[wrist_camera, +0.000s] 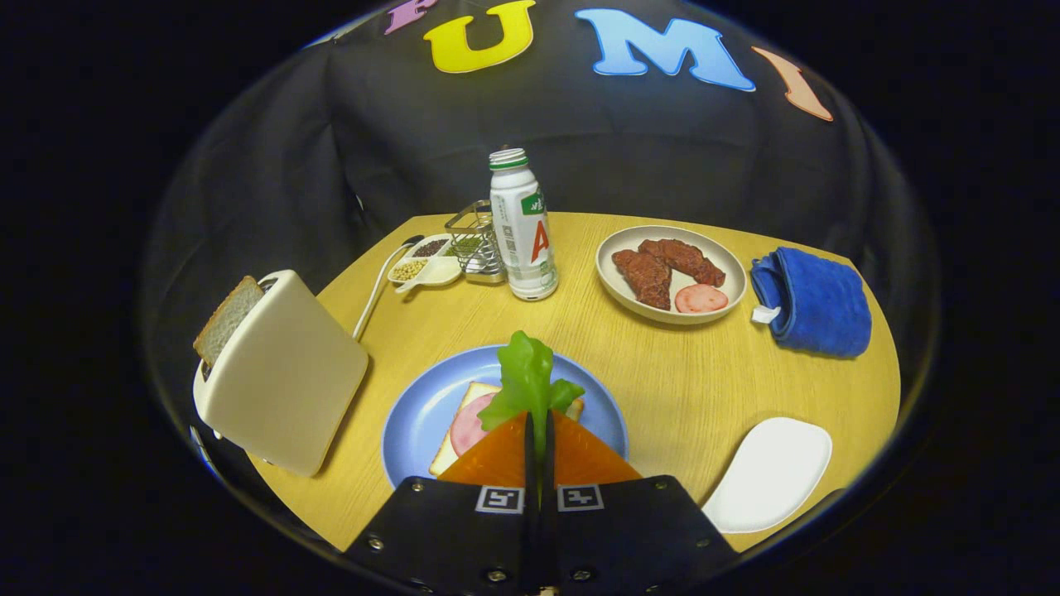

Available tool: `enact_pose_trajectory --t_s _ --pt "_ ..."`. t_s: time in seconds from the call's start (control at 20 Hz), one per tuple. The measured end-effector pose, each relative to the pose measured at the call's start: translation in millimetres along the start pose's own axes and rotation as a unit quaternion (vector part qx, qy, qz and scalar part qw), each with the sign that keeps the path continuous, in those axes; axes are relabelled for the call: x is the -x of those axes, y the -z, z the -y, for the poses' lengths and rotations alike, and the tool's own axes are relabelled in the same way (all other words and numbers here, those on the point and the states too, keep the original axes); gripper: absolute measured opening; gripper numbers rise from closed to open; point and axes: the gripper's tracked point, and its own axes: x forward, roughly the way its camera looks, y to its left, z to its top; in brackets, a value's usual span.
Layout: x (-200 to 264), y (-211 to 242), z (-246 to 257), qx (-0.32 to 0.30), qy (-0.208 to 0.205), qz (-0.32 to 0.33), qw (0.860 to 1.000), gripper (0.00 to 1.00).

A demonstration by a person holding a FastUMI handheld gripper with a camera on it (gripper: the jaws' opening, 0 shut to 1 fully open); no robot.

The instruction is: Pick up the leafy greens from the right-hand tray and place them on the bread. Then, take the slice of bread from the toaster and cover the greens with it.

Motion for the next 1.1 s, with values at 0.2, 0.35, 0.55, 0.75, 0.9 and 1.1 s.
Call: enact_pose_trajectory --t_s 0.2,0.35,0.55,0.75,0.9,1.1 --pt "-9 -4 -15 -0.002 -0.013 0.012 1.000 0.05" --pt "-9 -5 -20 0.000 -0.021 0.015 1.000 0.12" --pt "-4 -7 -27 0.021 -0.029 0.026 0.999 0.28" --pt "-5 -8 -27 0.043 -0.018 0.034 0.998 0.35" --pt "4 -9 -24 0.047 -0.013 0.060 0.997 0.35" --pt "26 -14 -24 0.035 -0.005 0.124 0.992 0.35"
